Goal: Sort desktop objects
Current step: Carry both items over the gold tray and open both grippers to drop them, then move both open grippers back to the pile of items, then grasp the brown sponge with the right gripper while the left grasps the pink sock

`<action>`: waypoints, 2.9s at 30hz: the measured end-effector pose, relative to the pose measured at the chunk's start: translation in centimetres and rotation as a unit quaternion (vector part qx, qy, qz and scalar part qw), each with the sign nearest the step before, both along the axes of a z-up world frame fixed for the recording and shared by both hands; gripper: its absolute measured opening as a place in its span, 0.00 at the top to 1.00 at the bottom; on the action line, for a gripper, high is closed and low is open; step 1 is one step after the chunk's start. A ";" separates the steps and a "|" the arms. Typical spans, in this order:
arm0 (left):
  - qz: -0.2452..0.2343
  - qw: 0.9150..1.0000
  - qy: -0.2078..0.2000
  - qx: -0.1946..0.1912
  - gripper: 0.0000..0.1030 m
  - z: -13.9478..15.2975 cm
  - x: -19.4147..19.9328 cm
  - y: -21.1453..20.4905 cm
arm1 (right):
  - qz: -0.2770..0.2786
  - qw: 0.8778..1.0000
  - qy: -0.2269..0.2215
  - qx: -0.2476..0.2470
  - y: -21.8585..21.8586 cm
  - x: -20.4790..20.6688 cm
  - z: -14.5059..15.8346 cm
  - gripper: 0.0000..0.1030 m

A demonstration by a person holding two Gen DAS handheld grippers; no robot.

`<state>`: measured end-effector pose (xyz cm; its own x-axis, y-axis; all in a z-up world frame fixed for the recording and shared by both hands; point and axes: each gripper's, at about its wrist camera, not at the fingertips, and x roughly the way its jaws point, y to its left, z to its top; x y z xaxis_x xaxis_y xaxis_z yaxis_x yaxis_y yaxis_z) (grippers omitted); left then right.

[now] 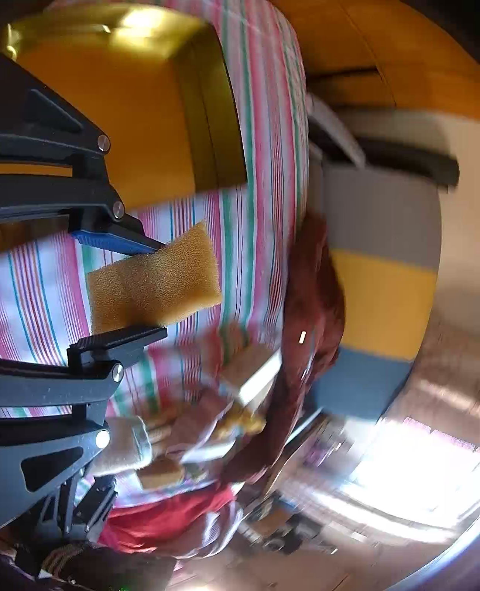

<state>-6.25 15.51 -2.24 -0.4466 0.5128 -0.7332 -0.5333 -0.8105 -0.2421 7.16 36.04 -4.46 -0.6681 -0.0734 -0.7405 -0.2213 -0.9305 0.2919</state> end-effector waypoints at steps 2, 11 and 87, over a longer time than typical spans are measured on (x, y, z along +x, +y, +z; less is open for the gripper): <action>0.030 1.000 0.007 -0.005 0.64 0.0 -0.4 -2.9 | 0.034 0.999 0.008 -0.001 -2.1 -1.3 0.8 0.50; 0.156 0.987 0.003 -0.026 0.64 -2.0 -3.6 -14.3 | 0.168 0.986 0.021 -0.011 -12.8 -7.9 2.7 0.50; -0.105 0.994 -0.011 -0.033 0.42 -1.0 5.9 7.5 | -0.194 0.974 -0.085 0.082 17.9 3.2 -1.5 0.14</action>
<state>-0.31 23.03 -3.24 -0.3183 0.5437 -0.7766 -0.6880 -0.6960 -0.2053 10.31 53.98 -5.96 -0.4895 0.2878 -0.8231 -0.5970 -0.7987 0.0758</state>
